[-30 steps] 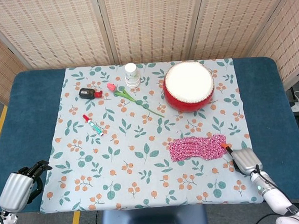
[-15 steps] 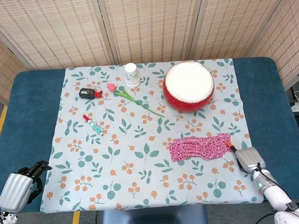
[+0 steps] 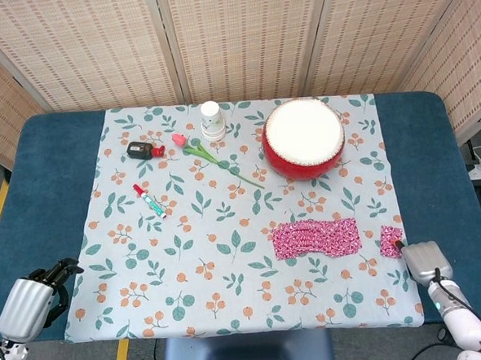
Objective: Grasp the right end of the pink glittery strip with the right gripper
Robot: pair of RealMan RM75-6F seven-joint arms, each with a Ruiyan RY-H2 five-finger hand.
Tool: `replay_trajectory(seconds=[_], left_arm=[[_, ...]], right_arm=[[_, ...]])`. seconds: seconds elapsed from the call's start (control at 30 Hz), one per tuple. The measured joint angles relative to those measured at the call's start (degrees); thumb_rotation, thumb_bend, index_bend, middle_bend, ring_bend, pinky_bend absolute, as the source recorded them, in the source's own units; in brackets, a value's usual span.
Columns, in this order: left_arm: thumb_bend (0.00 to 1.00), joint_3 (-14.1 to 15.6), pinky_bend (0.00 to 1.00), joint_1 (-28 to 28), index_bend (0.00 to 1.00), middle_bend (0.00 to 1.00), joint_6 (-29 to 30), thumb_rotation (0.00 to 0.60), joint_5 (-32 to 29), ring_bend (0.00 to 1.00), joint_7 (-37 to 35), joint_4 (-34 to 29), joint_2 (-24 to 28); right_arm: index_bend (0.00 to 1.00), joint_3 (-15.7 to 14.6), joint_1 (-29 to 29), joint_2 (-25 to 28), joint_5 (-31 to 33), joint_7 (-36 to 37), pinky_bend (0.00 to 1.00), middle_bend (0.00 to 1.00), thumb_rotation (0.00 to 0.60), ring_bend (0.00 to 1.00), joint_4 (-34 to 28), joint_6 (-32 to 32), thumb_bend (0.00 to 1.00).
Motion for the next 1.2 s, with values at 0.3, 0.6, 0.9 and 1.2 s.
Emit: replay_trajectory(seconds=[0.3,0.6,0.9,1.2], left_arm=[[0.83,0.0,0.61,-0.1,0.37,0.3,-0.2,0.6,-0.1,0.62,-0.2,0.1,0.0],[0.83,-0.1,0.61,0.0,0.37,0.3,-0.1,0.6,-0.3,0.62,-0.6,0.2,0.0],[0.83,-0.1,0.61,0.0,0.37,0.3,0.0,0.6,-0.2,0.62,-0.7,0.3,0.1],[0.83,-0.1,0.61,0.1,0.37,0.3,0.0,0.6,-0.3,0.62,-0.6,0.2,0.1]], right_arm=[[0.16,-0.2,-0.7,-0.9,-13.1,8.9,0.72,0.71,0.6,0.8,-1.1,2.8,0.84],[0.16,0.9,1.2,-5.1,-14.4,12.3,0.72,0.71,0.6,0.8,2.7,-0.7,0.84],[0.16,1.8,2.4,-6.2,-9.4,10.5,0.72,0.71,0.6,0.8,4.7,-2.9,0.84],[0.16,3.1,3.7,-6.9,-1.6,8.0,0.72,0.71,0.6,0.8,8.6,-4.6,0.84]])
